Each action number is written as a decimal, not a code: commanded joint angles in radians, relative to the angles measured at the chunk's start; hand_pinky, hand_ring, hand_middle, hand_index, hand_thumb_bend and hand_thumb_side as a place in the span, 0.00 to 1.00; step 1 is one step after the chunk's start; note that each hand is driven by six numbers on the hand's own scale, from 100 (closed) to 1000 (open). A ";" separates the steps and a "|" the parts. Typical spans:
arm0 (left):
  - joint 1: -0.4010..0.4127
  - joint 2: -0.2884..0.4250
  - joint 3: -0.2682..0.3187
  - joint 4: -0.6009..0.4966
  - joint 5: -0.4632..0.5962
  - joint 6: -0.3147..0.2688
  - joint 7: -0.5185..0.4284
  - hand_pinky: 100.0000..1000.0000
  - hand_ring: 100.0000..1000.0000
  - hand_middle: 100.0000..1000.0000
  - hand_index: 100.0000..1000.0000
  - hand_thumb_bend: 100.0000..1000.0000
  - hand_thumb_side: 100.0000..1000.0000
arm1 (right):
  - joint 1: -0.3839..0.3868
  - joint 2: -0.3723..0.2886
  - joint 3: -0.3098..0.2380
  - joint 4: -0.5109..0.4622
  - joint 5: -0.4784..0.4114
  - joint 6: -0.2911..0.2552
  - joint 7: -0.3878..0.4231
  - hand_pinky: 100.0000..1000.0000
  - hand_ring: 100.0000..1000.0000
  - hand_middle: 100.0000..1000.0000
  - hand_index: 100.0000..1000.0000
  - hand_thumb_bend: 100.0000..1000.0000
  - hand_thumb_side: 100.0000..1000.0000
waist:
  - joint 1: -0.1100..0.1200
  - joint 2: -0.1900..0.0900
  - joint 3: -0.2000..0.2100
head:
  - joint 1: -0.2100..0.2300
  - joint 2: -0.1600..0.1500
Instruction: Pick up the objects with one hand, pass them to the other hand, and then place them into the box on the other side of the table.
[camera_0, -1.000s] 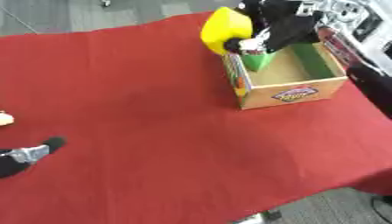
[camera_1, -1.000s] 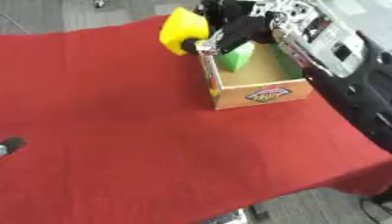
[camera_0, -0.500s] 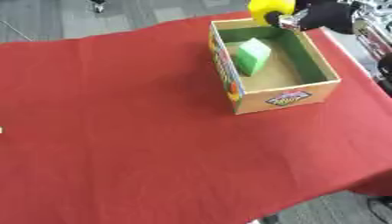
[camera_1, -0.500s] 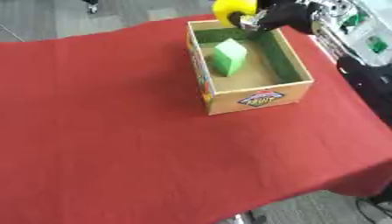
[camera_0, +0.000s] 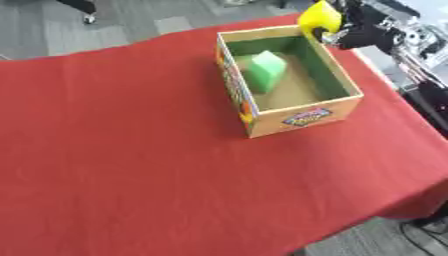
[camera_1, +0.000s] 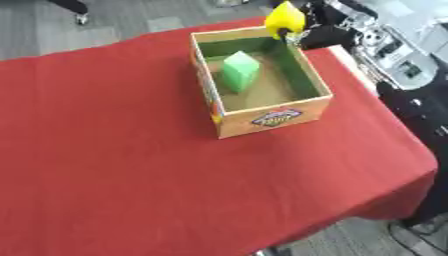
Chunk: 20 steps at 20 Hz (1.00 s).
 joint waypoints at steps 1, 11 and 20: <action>0.001 0.043 0.023 -0.030 0.017 0.018 0.008 0.75 0.67 0.62 0.87 0.81 0.45 | 0.006 -0.047 0.001 0.004 0.049 -0.007 -0.052 0.70 0.68 0.26 0.41 0.21 0.00 | -0.002 -0.012 0.001 | -0.002 -0.011; 0.007 0.042 0.043 -0.036 0.016 0.033 0.032 0.75 0.67 0.62 0.87 0.81 0.45 | 0.042 -0.039 0.048 -0.009 0.212 -0.032 -0.090 0.76 0.82 0.51 0.65 0.35 0.03 | -0.002 -0.009 0.004 | 0.009 0.001; 0.014 0.039 0.050 -0.033 0.012 0.041 0.040 0.75 0.67 0.62 0.87 0.81 0.45 | 0.036 -0.015 0.026 -0.027 0.277 -0.060 -0.013 0.85 0.95 0.72 0.84 0.32 0.00 | -0.004 -0.008 -0.003 | 0.051 0.009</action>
